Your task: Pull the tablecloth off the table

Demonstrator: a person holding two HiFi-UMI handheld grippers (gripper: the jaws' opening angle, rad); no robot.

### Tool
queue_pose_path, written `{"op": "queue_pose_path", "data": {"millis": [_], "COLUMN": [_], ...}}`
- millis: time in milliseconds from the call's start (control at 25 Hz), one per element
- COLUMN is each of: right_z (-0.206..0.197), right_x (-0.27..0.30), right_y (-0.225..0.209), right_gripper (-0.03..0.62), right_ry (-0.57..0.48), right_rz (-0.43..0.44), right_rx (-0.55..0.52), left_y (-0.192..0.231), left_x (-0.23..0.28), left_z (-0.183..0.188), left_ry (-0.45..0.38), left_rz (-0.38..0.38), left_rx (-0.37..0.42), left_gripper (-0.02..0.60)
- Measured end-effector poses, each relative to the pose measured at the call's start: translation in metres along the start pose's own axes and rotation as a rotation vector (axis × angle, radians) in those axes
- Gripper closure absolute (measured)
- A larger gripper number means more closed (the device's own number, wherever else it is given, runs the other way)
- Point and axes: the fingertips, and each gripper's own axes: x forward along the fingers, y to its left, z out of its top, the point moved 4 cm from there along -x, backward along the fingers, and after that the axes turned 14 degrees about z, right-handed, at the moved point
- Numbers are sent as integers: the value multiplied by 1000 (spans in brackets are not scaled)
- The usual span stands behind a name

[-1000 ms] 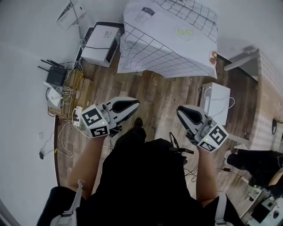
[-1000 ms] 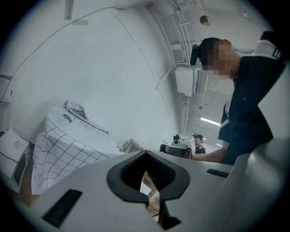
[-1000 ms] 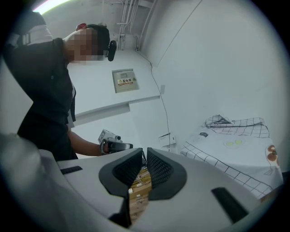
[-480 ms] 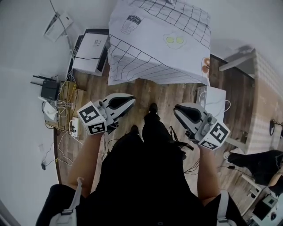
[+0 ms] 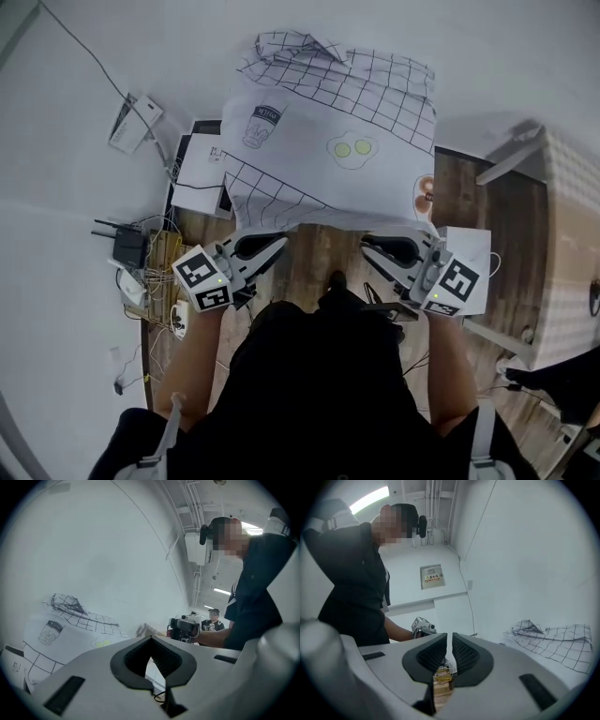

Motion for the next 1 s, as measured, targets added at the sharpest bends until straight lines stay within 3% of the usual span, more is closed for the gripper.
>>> {"op": "queue_pose_path", "data": {"millis": [280,400,600,1000], "right_z": [8,9,7,-3], "right_x": [-29,-30,-17,18], "right_y": [-59,-87,-133,-240], "right_gripper": [559,493,454,405], "right_ry": [-13,-10,30,139], "right_rz": [-26,-53,-80,-206], "right_rx": [7,27,51,160], "left_y": [31,51,98,207], "left_x": [42,55,80,133], "left_z": [28,42,62,76], "left_ry": [15,34,66,150], "left_rz": [63,64,64,-31], "left_rx": [63,86,151,120], "left_gripper": [574,573,573,572]}}
